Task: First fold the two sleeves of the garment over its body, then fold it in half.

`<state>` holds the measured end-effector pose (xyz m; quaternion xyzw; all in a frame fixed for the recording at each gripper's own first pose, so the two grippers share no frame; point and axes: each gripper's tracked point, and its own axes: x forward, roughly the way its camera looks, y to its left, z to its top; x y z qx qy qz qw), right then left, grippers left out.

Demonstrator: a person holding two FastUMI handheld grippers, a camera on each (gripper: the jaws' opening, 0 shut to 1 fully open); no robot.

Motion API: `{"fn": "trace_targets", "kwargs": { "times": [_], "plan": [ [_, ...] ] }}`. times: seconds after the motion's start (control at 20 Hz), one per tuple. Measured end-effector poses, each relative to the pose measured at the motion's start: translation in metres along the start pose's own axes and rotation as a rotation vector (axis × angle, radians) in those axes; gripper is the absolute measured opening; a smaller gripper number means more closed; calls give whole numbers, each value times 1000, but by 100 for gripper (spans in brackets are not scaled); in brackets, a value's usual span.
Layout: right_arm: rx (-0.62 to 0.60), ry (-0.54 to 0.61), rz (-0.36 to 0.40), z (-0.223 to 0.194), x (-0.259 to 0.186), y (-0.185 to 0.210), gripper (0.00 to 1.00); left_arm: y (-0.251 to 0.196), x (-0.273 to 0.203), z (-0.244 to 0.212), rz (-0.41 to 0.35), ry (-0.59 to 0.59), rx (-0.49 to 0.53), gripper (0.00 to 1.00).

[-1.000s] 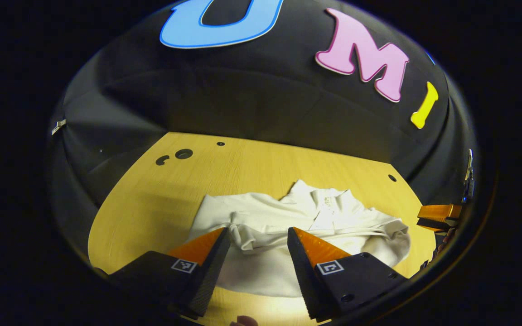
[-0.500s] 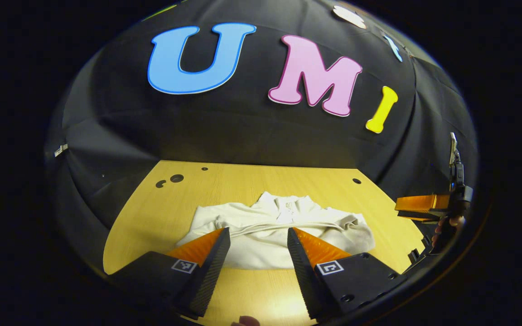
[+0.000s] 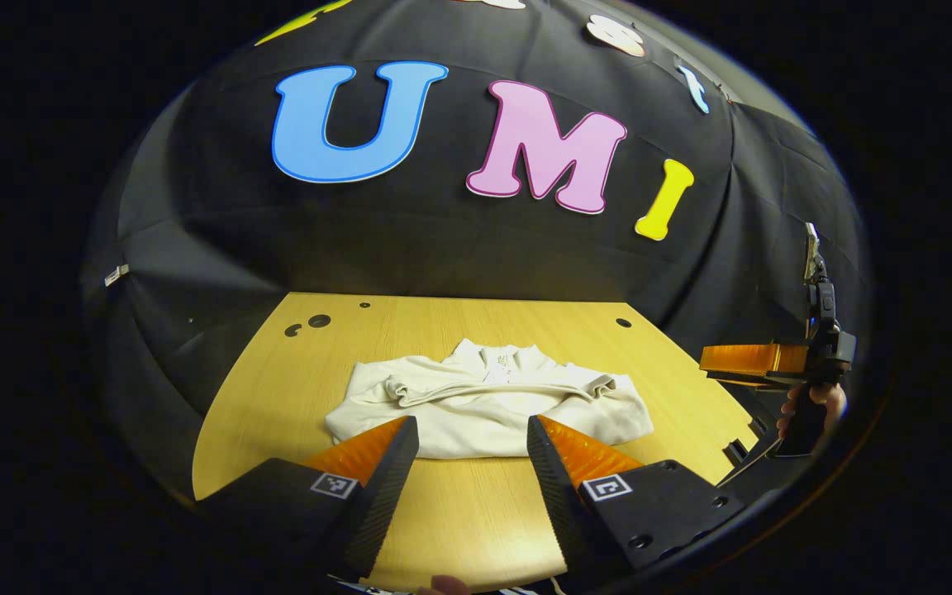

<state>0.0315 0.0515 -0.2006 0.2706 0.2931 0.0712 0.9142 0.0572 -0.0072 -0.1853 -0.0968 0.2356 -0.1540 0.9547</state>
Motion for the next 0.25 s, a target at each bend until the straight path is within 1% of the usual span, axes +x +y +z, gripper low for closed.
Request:
{"fn": "trace_targets", "kwargs": {
  "times": [0.15, 0.2, 0.25],
  "plan": [
    [-5, 9, -12, -11, -4, 0, 75, 0, -2, -3, 10, -2, -1, 84],
    [-2, 17, -9, -16, -4, 3, 79, 1, -3, -3, 10, 2, -5, 84],
    [-2, 25, -5, -19, -3, 6, 79, 0, -2, -4, 10, 5, -6, 84]
  ]
}}
